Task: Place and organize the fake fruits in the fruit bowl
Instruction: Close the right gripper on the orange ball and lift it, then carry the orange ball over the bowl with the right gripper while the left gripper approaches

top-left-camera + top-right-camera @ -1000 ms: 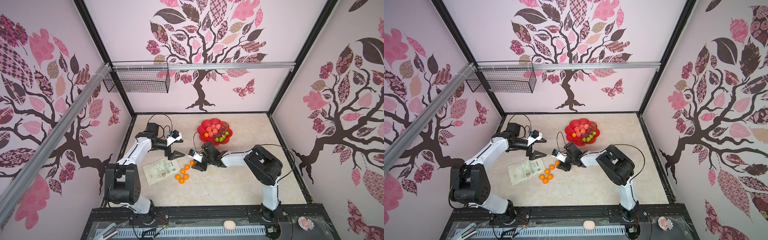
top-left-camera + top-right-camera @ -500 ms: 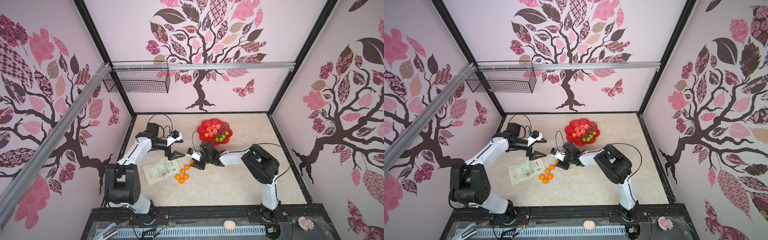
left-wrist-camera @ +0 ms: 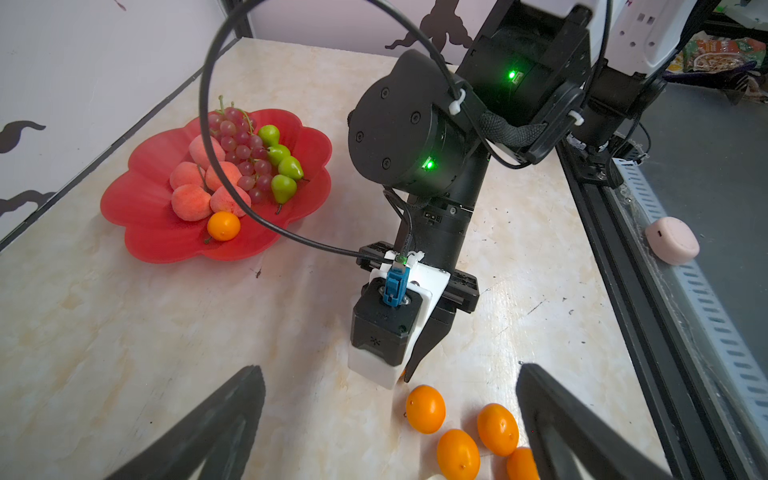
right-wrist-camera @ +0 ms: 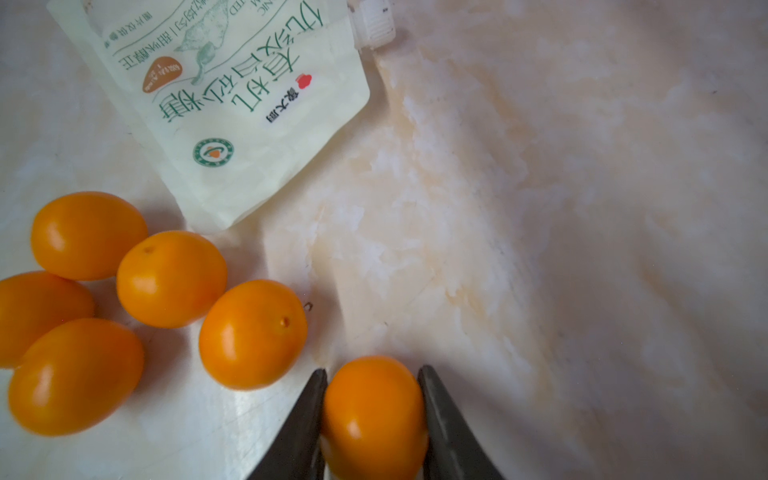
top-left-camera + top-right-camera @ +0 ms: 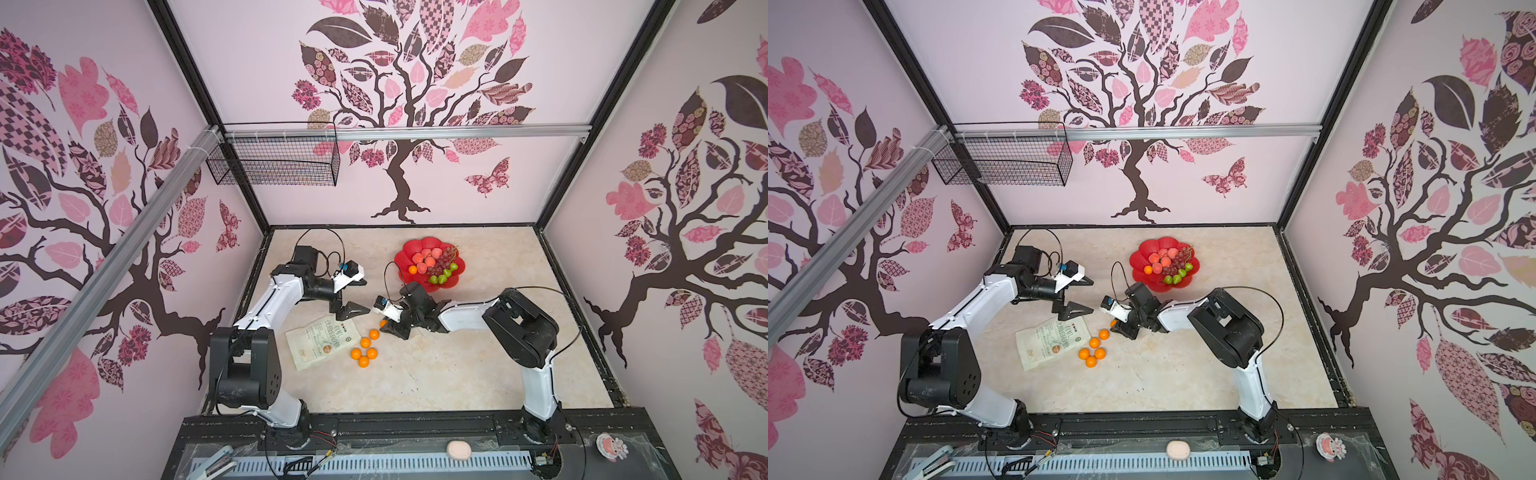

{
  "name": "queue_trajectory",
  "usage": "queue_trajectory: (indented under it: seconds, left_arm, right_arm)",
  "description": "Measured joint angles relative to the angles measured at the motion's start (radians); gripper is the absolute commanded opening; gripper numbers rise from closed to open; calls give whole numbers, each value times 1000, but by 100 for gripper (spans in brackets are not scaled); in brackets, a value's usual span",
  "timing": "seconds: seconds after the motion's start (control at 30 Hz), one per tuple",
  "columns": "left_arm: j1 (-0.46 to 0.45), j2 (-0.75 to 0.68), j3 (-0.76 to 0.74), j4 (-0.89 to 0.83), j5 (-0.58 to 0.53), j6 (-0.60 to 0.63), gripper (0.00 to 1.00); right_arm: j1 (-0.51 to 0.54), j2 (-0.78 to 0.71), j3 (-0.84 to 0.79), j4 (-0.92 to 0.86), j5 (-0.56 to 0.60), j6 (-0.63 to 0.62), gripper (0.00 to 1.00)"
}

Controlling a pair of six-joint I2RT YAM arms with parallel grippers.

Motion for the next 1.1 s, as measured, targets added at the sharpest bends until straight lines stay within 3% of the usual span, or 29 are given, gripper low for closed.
queue_trajectory:
  seconds: [0.37, 0.63, 0.83, 1.1]
  left_arm:
    - [0, 0, 0, 31, 3, -40, 98]
    - [0, 8, 0, 110, 18, -111, 98]
    - [-23, 16, -1, 248, 21, -248, 98]
    - [-152, 55, -26, 453, -93, -472, 98]
  right_arm:
    - [-7, -7, -3, -1, -16, 62, 30]
    - [-64, -95, -36, 19, -48, 128, 28]
    - [-140, -170, -75, 60, -62, 180, 27]
    - [-242, -203, -81, 63, -61, 249, 26]
